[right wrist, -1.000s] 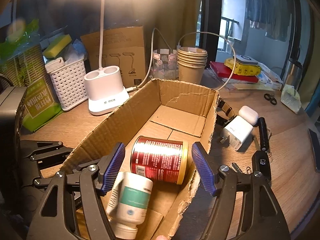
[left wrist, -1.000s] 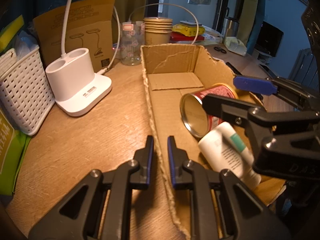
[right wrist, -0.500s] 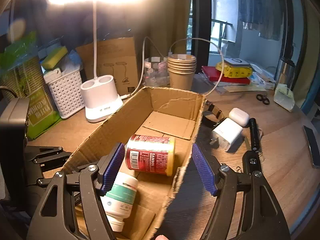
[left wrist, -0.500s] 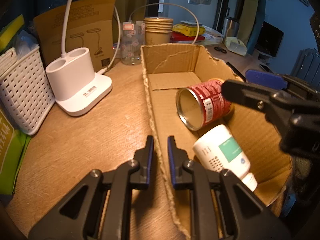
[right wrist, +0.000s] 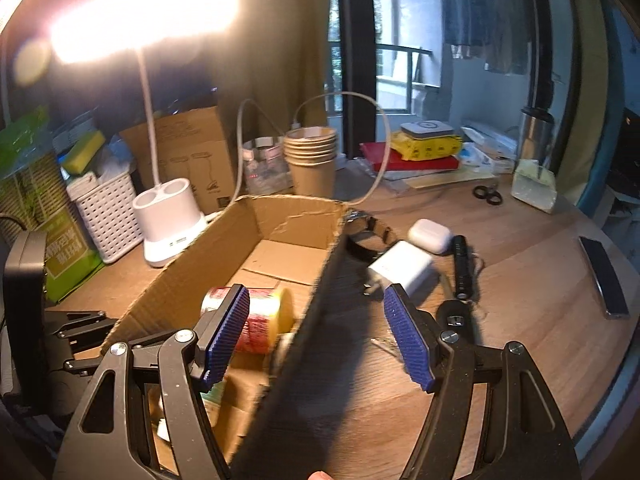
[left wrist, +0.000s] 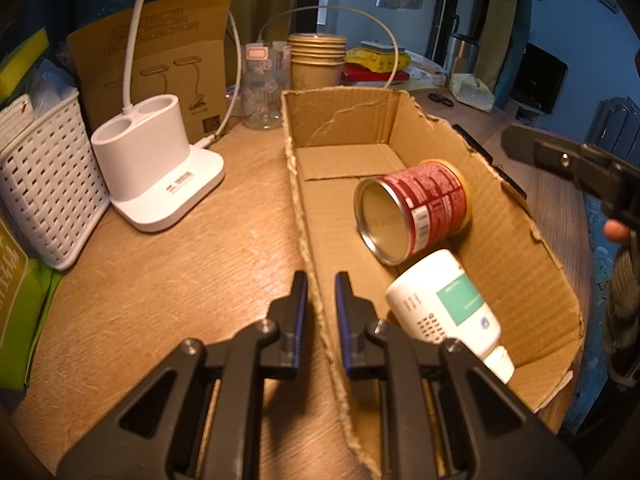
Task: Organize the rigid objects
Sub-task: 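Move the right gripper to the black Honda car key and grasp it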
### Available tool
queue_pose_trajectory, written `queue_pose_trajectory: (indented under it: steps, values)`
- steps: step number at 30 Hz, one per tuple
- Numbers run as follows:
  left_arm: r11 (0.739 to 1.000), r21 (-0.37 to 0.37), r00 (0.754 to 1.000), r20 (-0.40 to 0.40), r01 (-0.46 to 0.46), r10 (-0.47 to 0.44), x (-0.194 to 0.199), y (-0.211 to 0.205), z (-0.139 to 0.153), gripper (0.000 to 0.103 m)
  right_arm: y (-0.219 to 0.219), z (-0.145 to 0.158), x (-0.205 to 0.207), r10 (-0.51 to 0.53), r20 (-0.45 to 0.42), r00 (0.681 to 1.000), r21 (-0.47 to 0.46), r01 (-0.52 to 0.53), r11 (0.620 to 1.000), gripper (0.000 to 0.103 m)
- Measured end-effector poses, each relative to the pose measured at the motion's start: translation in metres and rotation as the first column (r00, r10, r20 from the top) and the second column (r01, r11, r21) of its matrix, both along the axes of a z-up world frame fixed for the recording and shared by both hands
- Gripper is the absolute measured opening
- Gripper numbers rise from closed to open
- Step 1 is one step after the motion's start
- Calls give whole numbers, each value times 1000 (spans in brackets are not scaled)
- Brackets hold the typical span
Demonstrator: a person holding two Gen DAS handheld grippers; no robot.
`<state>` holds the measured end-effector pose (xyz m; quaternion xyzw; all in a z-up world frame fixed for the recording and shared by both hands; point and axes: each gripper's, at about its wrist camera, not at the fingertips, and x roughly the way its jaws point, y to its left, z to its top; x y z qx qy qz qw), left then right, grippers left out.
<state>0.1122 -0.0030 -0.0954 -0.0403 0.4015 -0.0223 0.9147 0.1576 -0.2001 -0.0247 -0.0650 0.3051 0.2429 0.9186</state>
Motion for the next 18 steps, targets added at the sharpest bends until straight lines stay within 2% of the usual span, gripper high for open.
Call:
queue_pose_trajectory:
  steps: [9, 18]
  values:
    - [1000, 0, 1000, 0, 0, 0, 0, 0, 0, 15, -31, -6, 18, -96, -16, 995, 9, 96, 995, 73]
    - [1000, -1, 1000, 0, 0, 0, 0, 0, 0, 15, -57, -30, 38, -187, -65, 980, -11, 186, 982, 73]
